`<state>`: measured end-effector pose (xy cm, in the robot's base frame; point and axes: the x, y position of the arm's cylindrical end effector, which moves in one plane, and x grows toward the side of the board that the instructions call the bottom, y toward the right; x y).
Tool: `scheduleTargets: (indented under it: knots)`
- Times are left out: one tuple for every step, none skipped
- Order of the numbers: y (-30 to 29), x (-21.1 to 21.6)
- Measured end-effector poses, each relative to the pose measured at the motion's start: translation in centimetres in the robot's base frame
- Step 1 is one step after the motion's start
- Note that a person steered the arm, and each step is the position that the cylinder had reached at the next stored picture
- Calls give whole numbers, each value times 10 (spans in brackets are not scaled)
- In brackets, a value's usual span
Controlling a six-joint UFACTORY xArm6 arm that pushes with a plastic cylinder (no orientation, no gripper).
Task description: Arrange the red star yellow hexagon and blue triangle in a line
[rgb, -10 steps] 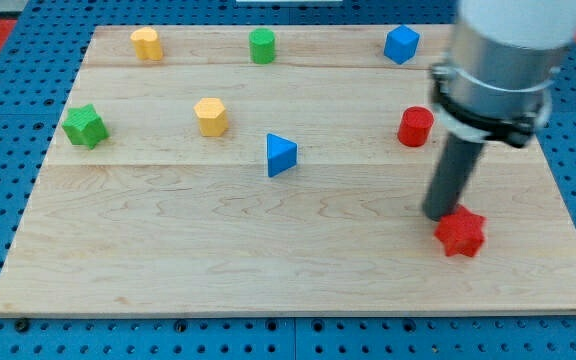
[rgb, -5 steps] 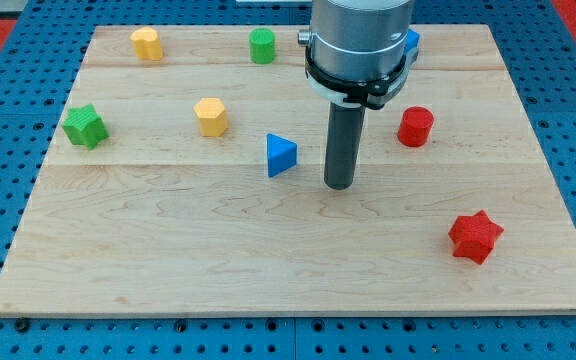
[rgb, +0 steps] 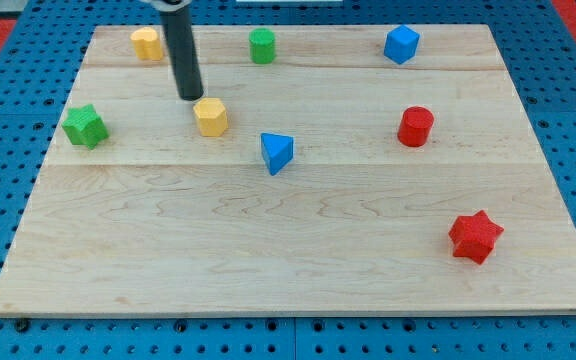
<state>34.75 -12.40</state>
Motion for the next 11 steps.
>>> scheduleTargets:
  knots:
    - [45, 24]
    - [53, 16]
    - [33, 75]
    - [50, 133]
    - [14, 113]
    - [3, 82]
    - [35, 67]
    - [93, 94]
    - [110, 151]
    - [141, 146]
    - [173, 154]
